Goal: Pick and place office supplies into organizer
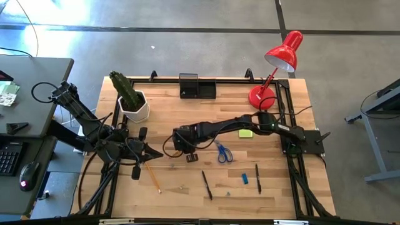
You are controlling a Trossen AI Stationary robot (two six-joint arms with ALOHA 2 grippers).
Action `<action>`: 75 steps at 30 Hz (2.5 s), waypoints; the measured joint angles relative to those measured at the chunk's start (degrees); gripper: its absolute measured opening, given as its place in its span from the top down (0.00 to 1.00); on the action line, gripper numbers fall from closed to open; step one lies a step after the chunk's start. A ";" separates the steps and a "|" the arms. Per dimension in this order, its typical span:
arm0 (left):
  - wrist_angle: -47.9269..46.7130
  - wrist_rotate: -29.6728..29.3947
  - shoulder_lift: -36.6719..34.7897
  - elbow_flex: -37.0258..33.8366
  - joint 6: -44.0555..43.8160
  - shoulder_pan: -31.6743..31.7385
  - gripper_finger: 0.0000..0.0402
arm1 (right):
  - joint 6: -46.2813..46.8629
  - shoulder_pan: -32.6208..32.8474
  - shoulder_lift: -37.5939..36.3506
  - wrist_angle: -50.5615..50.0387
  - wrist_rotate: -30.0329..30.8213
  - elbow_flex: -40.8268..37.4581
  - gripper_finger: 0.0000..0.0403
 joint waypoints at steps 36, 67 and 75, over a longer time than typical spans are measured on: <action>-0.01 0.02 0.00 0.00 -0.24 0.00 0.99 | 8.48 3.72 0.01 -17.51 1.38 0.28 0.97; -0.91 1.64 0.00 0.00 -3.74 0.00 0.99 | 17.74 0.85 -17.93 0.27 22.79 -13.07 0.99; -0.43 -1.56 0.00 0.00 -4.04 0.00 0.99 | 20.95 -0.49 -35.59 40.57 25.06 -44.63 0.99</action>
